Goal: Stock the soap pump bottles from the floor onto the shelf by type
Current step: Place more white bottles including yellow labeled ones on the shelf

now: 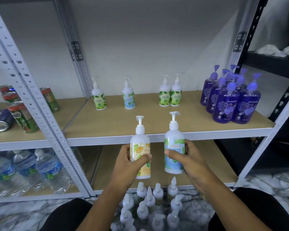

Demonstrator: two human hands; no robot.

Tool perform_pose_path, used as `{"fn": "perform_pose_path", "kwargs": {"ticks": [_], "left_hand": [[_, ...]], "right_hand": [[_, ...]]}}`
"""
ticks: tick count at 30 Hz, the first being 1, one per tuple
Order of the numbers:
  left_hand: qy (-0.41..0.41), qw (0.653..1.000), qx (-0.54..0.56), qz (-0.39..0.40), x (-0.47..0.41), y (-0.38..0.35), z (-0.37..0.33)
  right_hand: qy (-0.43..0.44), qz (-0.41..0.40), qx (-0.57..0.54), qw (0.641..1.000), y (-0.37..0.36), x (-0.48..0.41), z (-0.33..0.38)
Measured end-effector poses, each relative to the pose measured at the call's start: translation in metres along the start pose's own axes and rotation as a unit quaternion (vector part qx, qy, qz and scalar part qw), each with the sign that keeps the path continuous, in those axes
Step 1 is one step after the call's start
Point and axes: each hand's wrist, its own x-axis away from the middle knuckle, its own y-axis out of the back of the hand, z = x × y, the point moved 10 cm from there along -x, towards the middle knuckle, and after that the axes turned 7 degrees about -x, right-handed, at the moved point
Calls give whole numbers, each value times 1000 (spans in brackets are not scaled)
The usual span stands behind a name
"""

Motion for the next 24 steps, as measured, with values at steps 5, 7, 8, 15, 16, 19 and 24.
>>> {"fn": "perform_pose_path", "kwargs": {"ticks": [5,7,8,15,16,19,24], "left_hand": [[-6,1000,2,3,2,0,-4],[-9,1000,5,4,3,-1,-5],[-9,1000,8,4,2,-1,-6],[11,998,52,-16,-8,7,-23],[6,998,53,-16,-13,10,-31],[-13,999,31,-25,-36,21,-57],[-22,997,52,-49,-81,41,-75]], "right_hand": [[13,-2,4,1000,0,2,3],[21,3,15,1000,-3,3,4],[27,7,19,999,-5,3,5],[19,16,17,1000,-25,-13,13],[19,24,17,999,-30,-18,16],[43,33,34,998,-48,-37,33],[90,58,64,992,-84,-79,56]]}}
